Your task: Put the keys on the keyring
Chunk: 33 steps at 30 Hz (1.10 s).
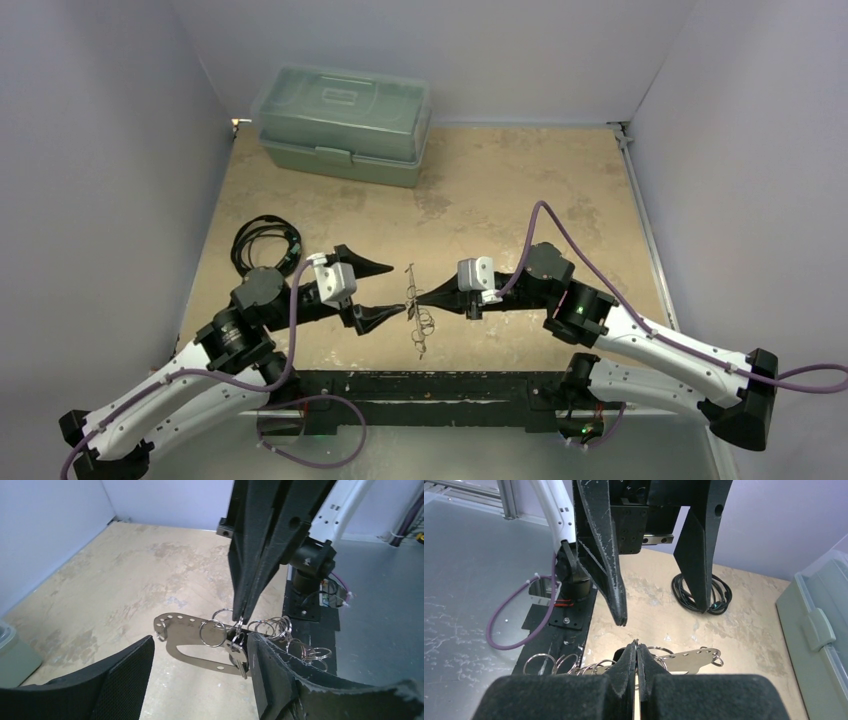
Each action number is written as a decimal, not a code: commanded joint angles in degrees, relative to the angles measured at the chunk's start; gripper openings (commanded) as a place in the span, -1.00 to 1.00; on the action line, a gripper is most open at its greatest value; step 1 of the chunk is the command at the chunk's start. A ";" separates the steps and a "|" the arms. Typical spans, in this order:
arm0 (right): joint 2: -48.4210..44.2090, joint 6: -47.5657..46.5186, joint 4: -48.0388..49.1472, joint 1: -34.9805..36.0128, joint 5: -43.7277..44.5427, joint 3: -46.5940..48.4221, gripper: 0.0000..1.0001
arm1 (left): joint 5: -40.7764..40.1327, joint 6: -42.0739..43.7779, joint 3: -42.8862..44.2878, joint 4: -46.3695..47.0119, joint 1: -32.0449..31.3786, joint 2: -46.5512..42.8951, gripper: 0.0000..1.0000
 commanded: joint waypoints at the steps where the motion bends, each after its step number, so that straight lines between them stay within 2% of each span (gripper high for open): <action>1: -0.41 0.31 3.03 0.04 -2.41 0.73 -1.00 | 7.01 0.46 -1.44 4.98 0.23 0.83 0.30; 8: -0.74 0.29 3.14 0.04 -2.62 0.75 -1.00 | 13.79 -0.41 -3.98 9.98 0.28 1.88 0.14; 15: -1.06 0.45 3.16 0.04 -2.68 0.75 -1.00 | 13.59 -0.25 -3.76 9.55 0.21 2.68 -0.27; 22: -1.24 0.50 3.35 0.04 -2.59 0.66 -1.00 | 14.06 -0.31 -3.52 9.35 0.22 3.69 -0.57; 33: -1.07 0.73 3.89 0.04 -2.48 0.66 -1.00 | 14.87 -0.25 -3.35 9.18 0.26 4.24 -0.72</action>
